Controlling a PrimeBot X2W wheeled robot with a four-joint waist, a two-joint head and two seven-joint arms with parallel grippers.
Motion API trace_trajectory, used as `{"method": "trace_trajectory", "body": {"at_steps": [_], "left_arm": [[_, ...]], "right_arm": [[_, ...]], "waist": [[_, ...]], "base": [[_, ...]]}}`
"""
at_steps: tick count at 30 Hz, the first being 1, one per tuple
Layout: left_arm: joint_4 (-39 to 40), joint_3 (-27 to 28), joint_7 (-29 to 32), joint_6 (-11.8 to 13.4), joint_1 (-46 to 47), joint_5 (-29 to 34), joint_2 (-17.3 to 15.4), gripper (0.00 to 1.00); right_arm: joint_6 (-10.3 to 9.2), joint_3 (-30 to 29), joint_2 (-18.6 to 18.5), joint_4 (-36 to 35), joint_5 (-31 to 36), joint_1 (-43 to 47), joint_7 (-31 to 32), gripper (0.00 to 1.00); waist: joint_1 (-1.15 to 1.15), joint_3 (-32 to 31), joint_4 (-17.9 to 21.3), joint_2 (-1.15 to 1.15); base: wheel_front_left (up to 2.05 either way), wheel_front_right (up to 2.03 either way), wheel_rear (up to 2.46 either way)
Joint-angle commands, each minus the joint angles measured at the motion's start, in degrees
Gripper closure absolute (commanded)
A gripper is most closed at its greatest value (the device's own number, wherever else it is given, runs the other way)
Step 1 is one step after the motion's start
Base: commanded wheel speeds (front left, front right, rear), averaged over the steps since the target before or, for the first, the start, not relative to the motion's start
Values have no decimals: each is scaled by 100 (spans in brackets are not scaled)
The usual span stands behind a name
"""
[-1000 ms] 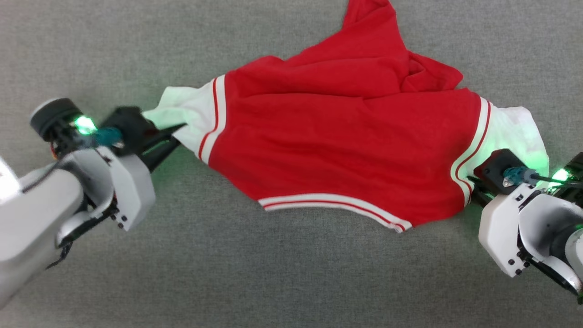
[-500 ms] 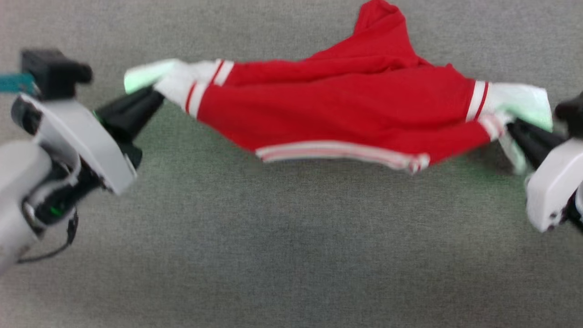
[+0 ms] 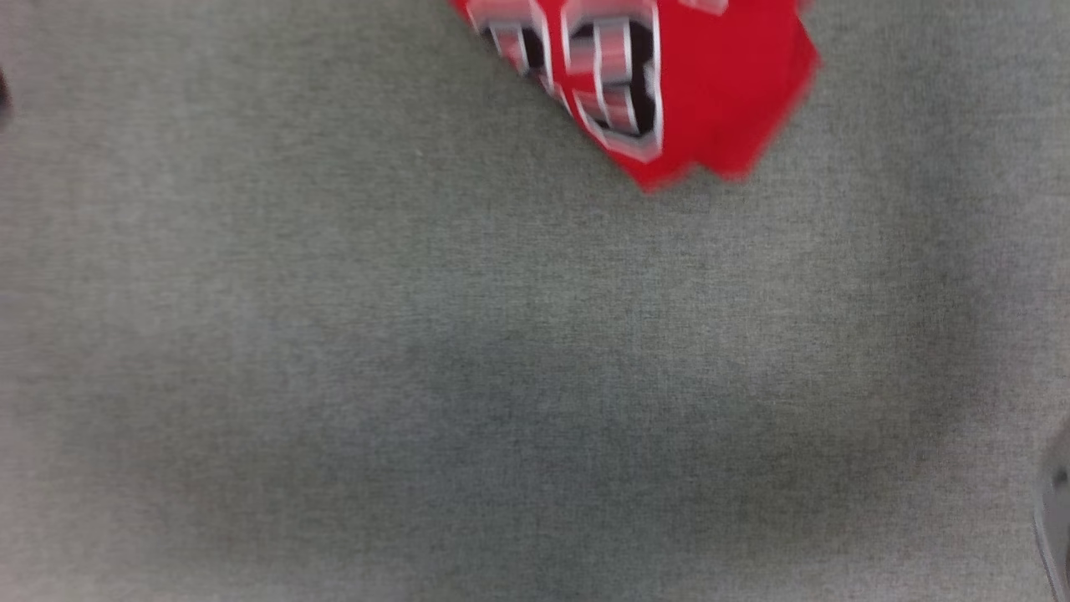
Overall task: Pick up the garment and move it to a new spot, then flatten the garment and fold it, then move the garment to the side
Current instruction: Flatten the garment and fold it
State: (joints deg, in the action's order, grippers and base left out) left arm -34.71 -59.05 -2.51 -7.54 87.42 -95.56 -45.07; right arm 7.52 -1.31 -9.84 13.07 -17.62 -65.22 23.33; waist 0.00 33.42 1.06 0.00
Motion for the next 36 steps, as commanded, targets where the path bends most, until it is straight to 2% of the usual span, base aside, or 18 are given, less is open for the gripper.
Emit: {"method": "trace_trajectory", "body": {"at_steps": [1, 5, 9, 14, 17, 21, 26, 31, 36], "left_arm": [[-447, 209, -132, 11, 522, 34, 146, 100], [-976, 586, -602, 12, 1395, 152, 466, 100], [-970, 772, -1010, 13, 1953, 416, 547, 100], [-866, 855, -1137, 13, 1997, 512, 587, 100], [-590, 821, -981, 13, 1688, 398, 536, 100], [-63, 784, -710, 11, 1118, 167, 357, 100], [878, 764, -618, 11, -176, -141, -32, 100], [1744, 627, -647, 11, -1552, -307, -323, 100], [2303, 495, -748, 11, -2634, -260, -539, 100]], "right_arm": [[-7, -437, 231, 374, 272, -661, -266, 100], [-9, -1146, 509, 962, 719, -1778, -934, 100], [-9, -1460, 583, 1318, 1067, -2584, -1479, 100], [-9, -1529, 603, 1667, 1186, -2901, -1672, 100], [-9, -1417, 576, 1762, 1067, -2846, -1530, 100], [-8, -1078, 449, 1670, 859, -2260, -1122, 100], [-7, -639, 283, 1045, 384, -994, -638, 100], [-6, -364, 50, -87, -33, 624, 63, 100], [-6, -426, 11, -1409, -282, 2230, 775, 100]], "waist": [[0, 284, 182, 0], [0, 337, 191, 0], [0, 237, 169, 0], [0, 86, 150, 0], [0, 39, 135, 0], [0, 3, 132, 0], [0, -76, 96, 0], [0, -229, -29, 0], [0, -425, -124, 0]], "base": [[0, 0, 0], [0, 0, 0], [0, 0, 0], [0, 0, 0], [0, 0, 0], [0, 0, 0], [0, 0, 0], [0, 0, 0], [0, 0, 0]]}}
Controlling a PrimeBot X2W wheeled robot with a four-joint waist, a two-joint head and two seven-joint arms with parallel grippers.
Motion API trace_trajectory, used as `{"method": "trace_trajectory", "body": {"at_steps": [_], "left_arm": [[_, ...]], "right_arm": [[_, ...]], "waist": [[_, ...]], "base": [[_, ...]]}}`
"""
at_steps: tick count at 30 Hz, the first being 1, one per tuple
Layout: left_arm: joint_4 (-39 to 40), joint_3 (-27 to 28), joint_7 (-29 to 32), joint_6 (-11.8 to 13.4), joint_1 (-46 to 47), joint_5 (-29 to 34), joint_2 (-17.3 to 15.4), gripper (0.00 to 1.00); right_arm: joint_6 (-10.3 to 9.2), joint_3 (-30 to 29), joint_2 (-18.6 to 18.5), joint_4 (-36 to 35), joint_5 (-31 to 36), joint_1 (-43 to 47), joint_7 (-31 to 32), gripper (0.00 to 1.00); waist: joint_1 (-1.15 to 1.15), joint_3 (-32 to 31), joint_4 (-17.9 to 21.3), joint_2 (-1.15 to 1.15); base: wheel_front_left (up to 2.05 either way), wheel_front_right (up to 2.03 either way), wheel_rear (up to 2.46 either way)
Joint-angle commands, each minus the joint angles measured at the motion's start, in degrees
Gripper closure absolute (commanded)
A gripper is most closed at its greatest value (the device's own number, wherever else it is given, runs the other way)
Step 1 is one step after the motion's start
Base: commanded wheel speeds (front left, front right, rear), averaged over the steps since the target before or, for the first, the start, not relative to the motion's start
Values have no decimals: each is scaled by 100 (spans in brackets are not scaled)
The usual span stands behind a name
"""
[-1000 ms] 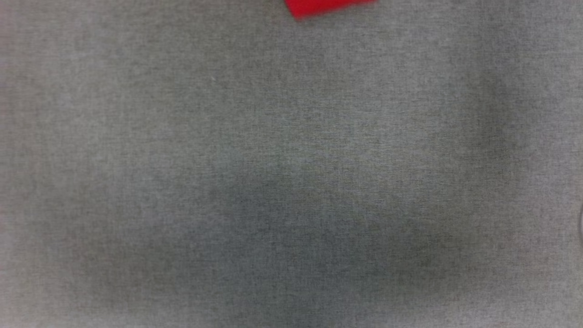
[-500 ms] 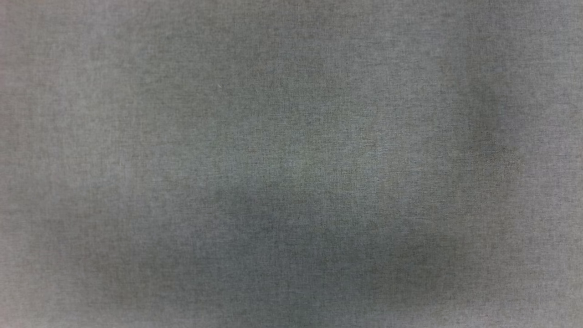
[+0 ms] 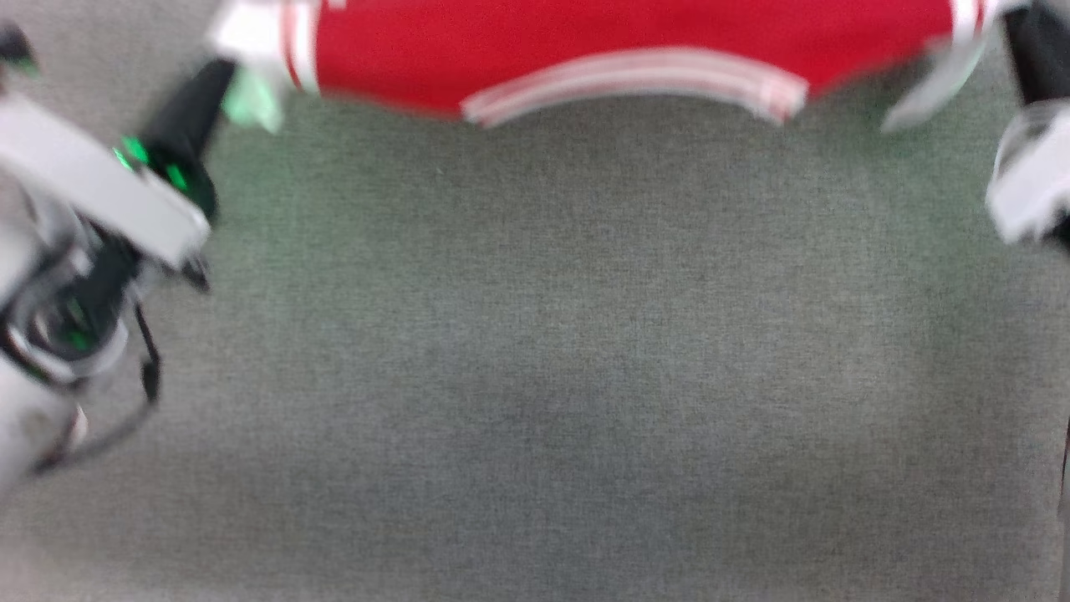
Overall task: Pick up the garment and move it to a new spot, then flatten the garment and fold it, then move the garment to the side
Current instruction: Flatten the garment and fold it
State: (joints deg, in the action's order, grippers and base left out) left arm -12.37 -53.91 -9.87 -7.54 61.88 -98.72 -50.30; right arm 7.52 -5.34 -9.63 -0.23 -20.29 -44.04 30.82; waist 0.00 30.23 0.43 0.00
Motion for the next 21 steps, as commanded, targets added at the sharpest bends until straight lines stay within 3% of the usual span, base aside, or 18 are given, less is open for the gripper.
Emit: {"method": "trace_trajectory", "body": {"at_steps": [1, 10, 21], "left_arm": [[223, -17, -37, 10, -282, 31, -40, 100], [1051, -109, -264, 10, -1714, 379, -268, 100], [1577, 38, -518, 10, -3298, 592, -472, 100]], "right_arm": [[-6, -34, 5, -317, -41, 403, 156, 100], [-6, -200, 56, -1942, -337, 2532, 1107, 100], [-6, -348, 45, -2964, -658, 4261, 1836, 100]], "waist": [[0, -153, -62, 0], [0, -550, -166, 0], [0, -1002, -102, 0]], "base": [[0, 0, 0], [0, 0, 0], [0, 0, 0]]}}
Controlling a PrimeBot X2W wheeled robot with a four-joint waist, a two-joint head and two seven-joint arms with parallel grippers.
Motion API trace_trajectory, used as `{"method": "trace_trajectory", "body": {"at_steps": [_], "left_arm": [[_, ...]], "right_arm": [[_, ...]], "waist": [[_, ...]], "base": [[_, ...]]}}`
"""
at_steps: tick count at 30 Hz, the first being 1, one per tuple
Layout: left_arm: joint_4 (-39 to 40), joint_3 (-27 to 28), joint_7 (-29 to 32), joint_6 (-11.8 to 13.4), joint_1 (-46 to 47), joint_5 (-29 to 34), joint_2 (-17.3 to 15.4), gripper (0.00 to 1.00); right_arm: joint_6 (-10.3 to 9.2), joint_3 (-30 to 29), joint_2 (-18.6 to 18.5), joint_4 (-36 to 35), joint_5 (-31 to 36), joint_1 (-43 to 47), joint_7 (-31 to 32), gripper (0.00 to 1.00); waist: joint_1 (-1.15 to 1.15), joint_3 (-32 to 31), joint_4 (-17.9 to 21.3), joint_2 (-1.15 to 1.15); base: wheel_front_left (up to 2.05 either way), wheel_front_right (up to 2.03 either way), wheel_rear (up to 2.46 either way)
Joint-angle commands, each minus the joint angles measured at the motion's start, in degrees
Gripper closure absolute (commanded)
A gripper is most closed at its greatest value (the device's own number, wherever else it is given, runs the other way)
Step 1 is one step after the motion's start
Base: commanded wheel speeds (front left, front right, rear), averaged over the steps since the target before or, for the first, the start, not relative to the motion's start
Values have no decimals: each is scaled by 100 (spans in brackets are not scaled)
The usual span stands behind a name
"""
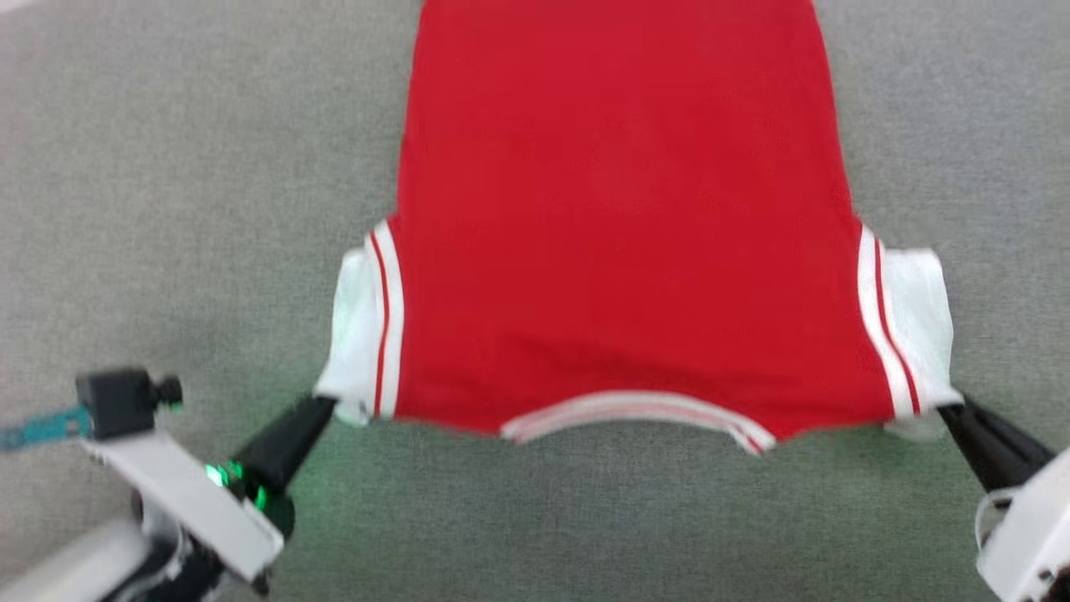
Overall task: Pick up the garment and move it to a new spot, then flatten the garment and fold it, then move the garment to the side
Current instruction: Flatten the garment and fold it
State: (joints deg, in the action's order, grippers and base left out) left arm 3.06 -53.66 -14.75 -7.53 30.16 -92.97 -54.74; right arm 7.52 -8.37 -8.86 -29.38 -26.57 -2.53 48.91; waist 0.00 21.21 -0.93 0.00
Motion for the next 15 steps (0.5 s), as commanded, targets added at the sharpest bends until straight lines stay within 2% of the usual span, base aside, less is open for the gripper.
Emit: {"method": "trace_trajectory", "body": {"at_steps": [1, 10, 15], "left_arm": [[99, 33, -28, 9, -278, 20, -64, 100], [574, 303, -43, 9, -1397, 251, -470, 100], [565, 550, -37, 10, -1685, 481, -575, 100]], "right_arm": [[-6, -81, -32, -100, -62, 252, 79, 100], [-6, -207, 9, -547, -370, 1327, 404, 100], [-6, -146, -44, -630, -422, 1505, 421, 100]], "waist": [[0, -128, 31, 0], [0, -153, -3, 0], [0, -45, 9, 0]], "base": [[0, 0, 0], [0, 0, 0], [0, 0, 0]]}}
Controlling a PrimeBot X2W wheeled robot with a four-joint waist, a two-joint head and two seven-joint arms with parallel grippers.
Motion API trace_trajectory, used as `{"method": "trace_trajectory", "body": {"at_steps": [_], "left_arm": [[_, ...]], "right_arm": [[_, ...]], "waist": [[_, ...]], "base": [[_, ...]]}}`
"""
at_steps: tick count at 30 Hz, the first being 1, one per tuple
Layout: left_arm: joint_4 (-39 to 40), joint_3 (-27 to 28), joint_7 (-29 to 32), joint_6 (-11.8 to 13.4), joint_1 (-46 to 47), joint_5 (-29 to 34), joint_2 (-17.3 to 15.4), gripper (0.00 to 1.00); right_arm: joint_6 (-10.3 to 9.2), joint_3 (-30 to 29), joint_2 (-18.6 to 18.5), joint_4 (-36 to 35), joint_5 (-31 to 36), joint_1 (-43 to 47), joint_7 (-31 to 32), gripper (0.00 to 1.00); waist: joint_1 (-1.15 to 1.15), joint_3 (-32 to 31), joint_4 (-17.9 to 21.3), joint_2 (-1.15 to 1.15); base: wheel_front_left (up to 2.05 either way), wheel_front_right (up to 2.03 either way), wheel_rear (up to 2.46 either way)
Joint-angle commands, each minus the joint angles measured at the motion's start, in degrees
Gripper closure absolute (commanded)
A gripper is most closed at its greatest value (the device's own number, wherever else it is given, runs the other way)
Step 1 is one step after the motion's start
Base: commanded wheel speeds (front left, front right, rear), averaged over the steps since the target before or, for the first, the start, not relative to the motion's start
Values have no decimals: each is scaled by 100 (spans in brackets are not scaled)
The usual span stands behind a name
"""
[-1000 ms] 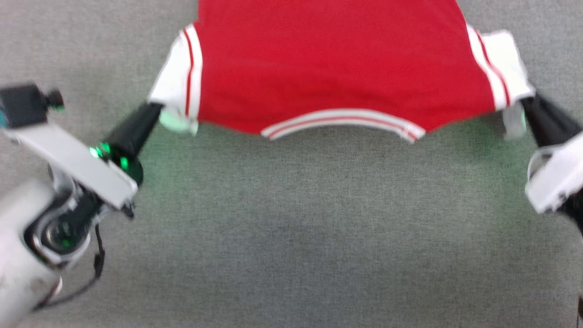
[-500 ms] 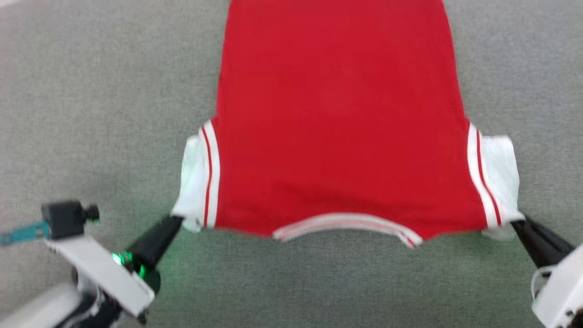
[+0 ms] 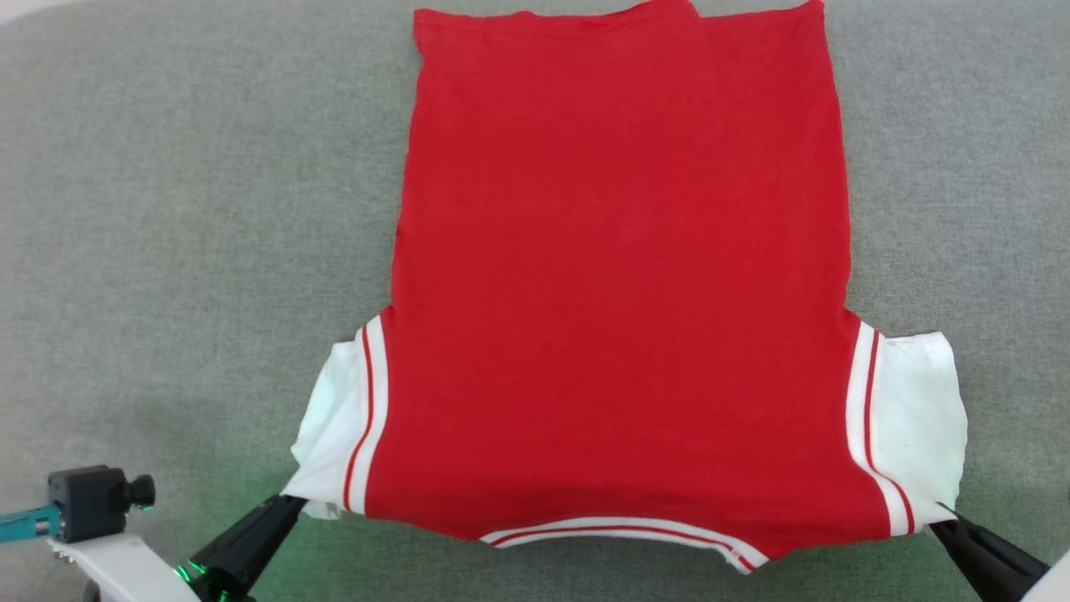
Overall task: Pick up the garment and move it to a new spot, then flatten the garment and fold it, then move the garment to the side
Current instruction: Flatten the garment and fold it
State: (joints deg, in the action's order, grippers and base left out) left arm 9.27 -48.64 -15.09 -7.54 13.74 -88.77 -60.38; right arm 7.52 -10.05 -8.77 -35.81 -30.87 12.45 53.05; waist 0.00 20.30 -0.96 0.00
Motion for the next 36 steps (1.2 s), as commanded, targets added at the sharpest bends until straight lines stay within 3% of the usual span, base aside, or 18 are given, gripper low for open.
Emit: {"method": "trace_trajectory", "body": {"at_steps": [1, 19, 28, 29, 30, 31, 32, 36], "left_arm": [[-99, 62, -3, 10, -58, 112, 22, 100], [-1436, -496, 385, 40, 530, 506, 976, 100], [-1839, -680, 340, 59, 762, 512, 1207, 100], [-1845, -691, 330, 59, 770, 502, 1212, 100], [-1840, -707, 311, 59, 773, 492, 1210, 100], [-1827, -725, 298, 58, 772, 485, 1203, 100], [-1807, -738, 282, 58, 763, 480, 1189, 100], [-1663, -745, 198, 52, 680, 476, 1098, 100]], "right_arm": [[-6, 69, -117, 78, 48, -40, 14, 100], [-9, 1290, -418, 2410, 425, -832, -554, 100], [-49, 1582, -480, 3252, 704, -1034, -1125, 100], [-49, 1595, -477, 3235, 708, -1074, -1226, 85], [-49, 1586, -461, 3203, 722, -1111, -1320, 59], [-49, 1592, -467, 3167, 749, -1132, -1390, 21], [-49, 1625, -485, 3093, 761, -1138, -1435, 0], [-47, 1499, -508, 2492, 659, -1141, -1528, 0]], "waist": [[0, 73, 26, 0], [0, 469, 112, 0], [0, 506, 124, 0], [0, 490, 129, 0], [0, 467, 136, 0], [0, 440, 143, 0], [0, 409, 152, 0], [0, 307, 192, 0]], "base": [[0, 0, 0], [0, 0, 0], [0, 0, 0], [0, 0, 0], [0, 0, 0], [0, 0, 0], [0, 0, 0], [0, 0, 0]]}}
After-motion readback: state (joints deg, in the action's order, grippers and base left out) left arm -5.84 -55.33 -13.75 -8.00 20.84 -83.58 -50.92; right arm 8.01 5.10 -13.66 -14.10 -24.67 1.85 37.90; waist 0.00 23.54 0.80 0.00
